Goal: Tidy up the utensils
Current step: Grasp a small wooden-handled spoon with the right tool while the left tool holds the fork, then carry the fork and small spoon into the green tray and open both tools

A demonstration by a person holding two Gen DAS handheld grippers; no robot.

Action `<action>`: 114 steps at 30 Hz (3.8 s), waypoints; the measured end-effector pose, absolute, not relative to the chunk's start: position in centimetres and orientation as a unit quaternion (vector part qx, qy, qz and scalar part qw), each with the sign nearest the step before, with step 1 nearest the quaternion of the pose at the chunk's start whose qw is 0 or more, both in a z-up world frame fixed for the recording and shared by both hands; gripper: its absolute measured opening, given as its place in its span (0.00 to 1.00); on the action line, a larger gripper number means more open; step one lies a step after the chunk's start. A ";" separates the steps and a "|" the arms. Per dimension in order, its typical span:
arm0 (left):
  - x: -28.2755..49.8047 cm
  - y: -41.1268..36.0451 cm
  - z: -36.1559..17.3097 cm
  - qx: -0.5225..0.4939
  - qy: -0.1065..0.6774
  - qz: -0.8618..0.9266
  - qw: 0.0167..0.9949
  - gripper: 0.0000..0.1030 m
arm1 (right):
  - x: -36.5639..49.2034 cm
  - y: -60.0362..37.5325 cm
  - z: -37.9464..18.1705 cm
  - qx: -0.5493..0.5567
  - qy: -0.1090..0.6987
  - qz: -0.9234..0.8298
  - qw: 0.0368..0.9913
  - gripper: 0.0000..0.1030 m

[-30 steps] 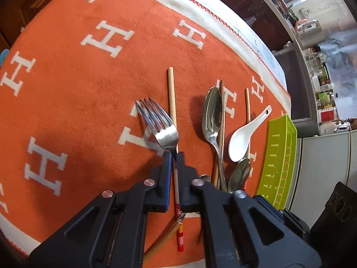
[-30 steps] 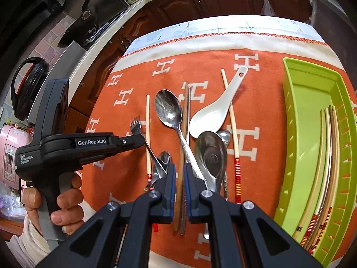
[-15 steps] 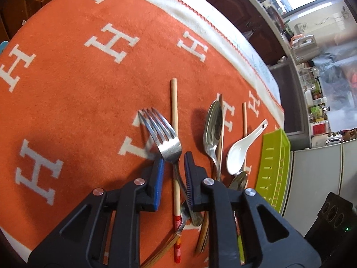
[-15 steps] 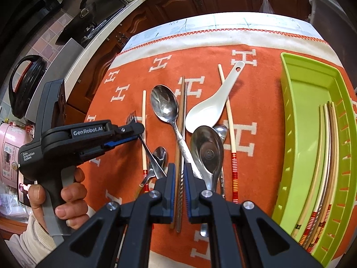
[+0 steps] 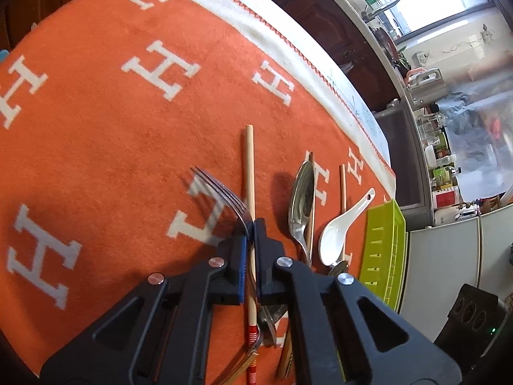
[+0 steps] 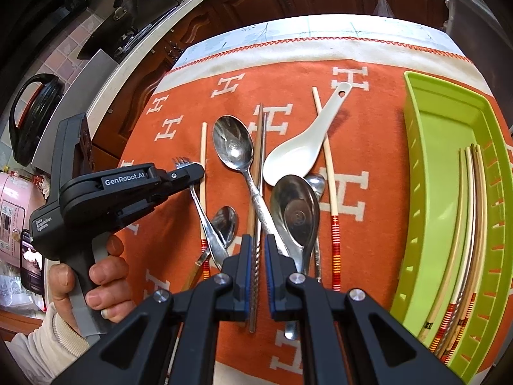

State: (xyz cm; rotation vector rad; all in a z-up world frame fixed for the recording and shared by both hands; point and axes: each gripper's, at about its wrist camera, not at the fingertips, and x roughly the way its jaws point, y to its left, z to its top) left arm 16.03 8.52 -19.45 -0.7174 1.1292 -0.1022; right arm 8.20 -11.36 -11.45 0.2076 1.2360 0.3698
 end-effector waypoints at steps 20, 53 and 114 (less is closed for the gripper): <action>11.1 10.8 -11.9 -0.223 0.542 -0.116 0.802 0.00 | 7.8 -8.6 -12.8 0.118 0.596 0.212 0.765 0.07; 6.3 14.5 -14.3 -0.220 0.563 -0.105 0.790 0.00 | 6.2 -1.2 -14.8 0.031 0.620 0.159 0.767 0.17; 18.2 -19.8 -11.7 0.052 0.589 -0.258 0.764 0.01 | 6.8 -26.4 -12.3 0.161 0.526 0.051 0.834 0.07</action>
